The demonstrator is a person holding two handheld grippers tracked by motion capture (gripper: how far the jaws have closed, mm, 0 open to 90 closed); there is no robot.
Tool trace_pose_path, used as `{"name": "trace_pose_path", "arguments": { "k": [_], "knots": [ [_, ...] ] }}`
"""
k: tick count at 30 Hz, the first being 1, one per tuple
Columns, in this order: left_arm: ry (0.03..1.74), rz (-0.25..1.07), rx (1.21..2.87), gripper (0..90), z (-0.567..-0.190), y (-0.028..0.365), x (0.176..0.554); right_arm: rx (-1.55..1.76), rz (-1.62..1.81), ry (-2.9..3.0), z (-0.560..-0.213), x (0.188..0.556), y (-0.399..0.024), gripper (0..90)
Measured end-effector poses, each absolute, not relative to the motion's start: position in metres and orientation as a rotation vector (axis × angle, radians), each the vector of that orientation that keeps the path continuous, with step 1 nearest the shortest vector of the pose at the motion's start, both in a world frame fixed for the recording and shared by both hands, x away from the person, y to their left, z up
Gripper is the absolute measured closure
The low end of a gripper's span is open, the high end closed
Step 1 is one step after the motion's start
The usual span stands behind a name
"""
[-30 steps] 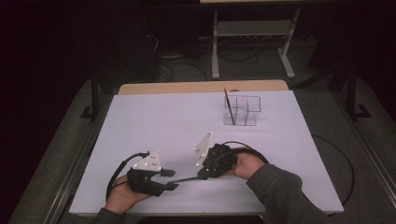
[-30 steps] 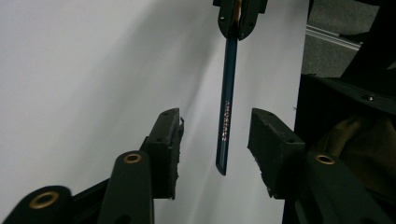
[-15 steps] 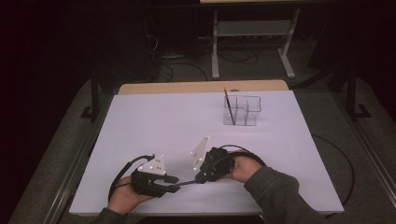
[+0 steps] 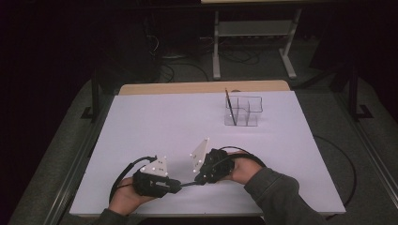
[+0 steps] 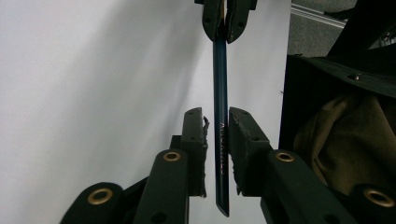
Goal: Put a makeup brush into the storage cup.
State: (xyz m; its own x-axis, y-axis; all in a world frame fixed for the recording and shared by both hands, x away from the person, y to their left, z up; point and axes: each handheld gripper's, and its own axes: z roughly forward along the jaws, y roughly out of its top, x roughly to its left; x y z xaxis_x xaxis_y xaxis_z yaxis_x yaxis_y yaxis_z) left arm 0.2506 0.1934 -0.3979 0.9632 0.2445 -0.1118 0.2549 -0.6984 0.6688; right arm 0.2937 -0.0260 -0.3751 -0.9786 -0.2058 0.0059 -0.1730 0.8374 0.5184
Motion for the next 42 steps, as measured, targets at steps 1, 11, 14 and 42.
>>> {"name": "trace_pose_path", "arguments": {
  "k": [1, 11, 14, 42],
  "knots": [
    [0.346, -0.021, 2.373, 78.6, -0.398, 0.193, 0.251, 0.309, -0.826, -2.951, -0.375, 0.293, -0.026, 83.0],
    [0.343, -0.038, 2.378, 83.7, -0.399, 0.193, 0.25, 0.332, -0.83, -2.96, -0.375, 0.294, -0.024, 83.0],
    [0.342, -0.036, 2.375, 84.1, -0.399, 0.193, 0.251, 0.318, -0.821, -2.956, -0.375, 0.293, -0.024, 83.0],
    [0.32, 0.01, 2.315, 84.7, -0.393, 0.198, 0.249, 0.116, -1.039, -2.812, -0.383, 0.309, -0.061, 76.2]
  ]
}}
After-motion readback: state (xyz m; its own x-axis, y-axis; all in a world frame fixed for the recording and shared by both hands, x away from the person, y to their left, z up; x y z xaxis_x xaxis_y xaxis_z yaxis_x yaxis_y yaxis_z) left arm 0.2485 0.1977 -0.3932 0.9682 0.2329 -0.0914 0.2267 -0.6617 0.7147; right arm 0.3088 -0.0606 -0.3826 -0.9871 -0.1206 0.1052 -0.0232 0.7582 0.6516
